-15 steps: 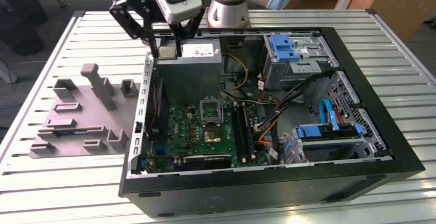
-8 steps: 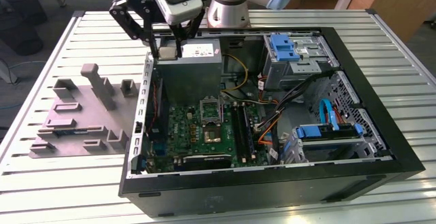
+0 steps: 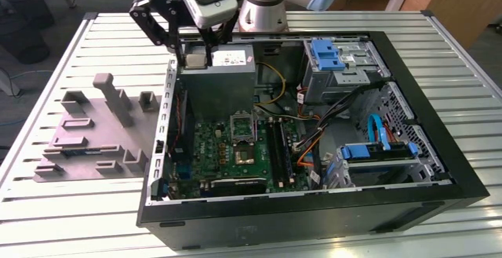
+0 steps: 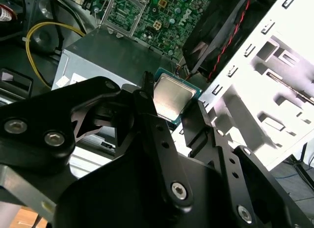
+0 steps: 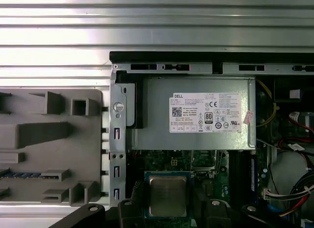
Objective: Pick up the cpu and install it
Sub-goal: 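Pick up the cpu and move it towards the insertion slot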
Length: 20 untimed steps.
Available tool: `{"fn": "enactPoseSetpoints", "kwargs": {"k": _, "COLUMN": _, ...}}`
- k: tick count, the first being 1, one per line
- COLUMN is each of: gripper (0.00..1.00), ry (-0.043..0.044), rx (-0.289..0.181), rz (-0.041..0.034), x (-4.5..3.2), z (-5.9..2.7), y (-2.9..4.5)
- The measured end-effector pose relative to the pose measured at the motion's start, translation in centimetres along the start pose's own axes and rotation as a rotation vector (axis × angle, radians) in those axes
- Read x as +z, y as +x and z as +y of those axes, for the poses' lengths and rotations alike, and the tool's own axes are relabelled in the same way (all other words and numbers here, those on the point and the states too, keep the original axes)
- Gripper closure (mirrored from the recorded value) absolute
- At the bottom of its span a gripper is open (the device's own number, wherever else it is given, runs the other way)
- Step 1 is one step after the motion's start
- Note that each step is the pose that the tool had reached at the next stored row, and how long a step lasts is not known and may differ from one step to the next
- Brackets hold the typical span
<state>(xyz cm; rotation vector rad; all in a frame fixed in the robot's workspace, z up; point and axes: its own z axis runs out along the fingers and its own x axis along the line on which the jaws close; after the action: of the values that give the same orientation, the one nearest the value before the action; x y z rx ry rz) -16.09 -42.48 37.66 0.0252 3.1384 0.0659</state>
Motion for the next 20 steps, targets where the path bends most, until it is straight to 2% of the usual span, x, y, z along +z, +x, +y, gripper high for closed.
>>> {"fn": "enactPoseSetpoints", "kwargs": {"k": 10, "gripper": 0.53, "ry": 0.0, "rx": 0.0, "rz": -0.0001, "x": 0.0, "z": 0.01, "y": -1.01}}
{"fn": "enactPoseSetpoints", "kwargs": {"k": 20, "gripper": 0.53, "ry": -0.0001, "rx": 0.0, "rz": 0.0, "x": 0.0, "z": 0.02, "y": -1.05}}
